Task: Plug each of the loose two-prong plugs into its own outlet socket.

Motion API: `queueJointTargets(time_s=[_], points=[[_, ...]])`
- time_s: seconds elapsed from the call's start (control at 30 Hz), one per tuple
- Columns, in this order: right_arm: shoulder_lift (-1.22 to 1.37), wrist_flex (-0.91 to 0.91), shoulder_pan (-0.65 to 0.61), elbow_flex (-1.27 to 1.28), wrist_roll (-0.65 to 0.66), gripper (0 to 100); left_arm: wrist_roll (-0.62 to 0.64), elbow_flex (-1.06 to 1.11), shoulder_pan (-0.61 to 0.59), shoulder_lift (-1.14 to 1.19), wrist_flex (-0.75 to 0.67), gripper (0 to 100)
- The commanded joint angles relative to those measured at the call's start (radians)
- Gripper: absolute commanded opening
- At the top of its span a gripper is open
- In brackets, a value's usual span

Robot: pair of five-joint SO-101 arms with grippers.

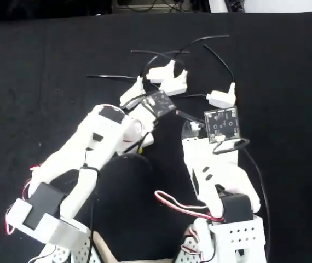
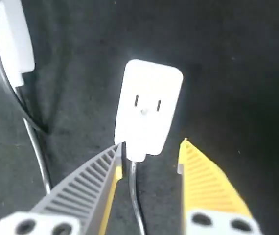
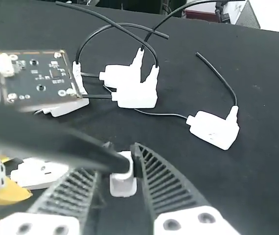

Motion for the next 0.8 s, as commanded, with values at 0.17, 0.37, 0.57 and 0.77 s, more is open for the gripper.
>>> queueJointTargets(time_s=[0.17,0.37,0.57,0.77], points=[[-0.004,-0.014,-0.023,-0.039,0.009,1.3,0.009,0.016,-0.002,0.011,-0.077,20],[-0.004,-0.014,-0.023,-0.039,0.009,1.3,0.014,-0.090,-0.033,0.190,-0.063,20],[-0.004,-0.012,-0.023,-0.039,0.009,1.3,0.015,-0.225,-0.038,0.278,0.028,19],[-0.004,-0.012,-0.023,-0.039,0.009,1.3,0.028,-0.229,-0.036,0.275,0.026,11]])
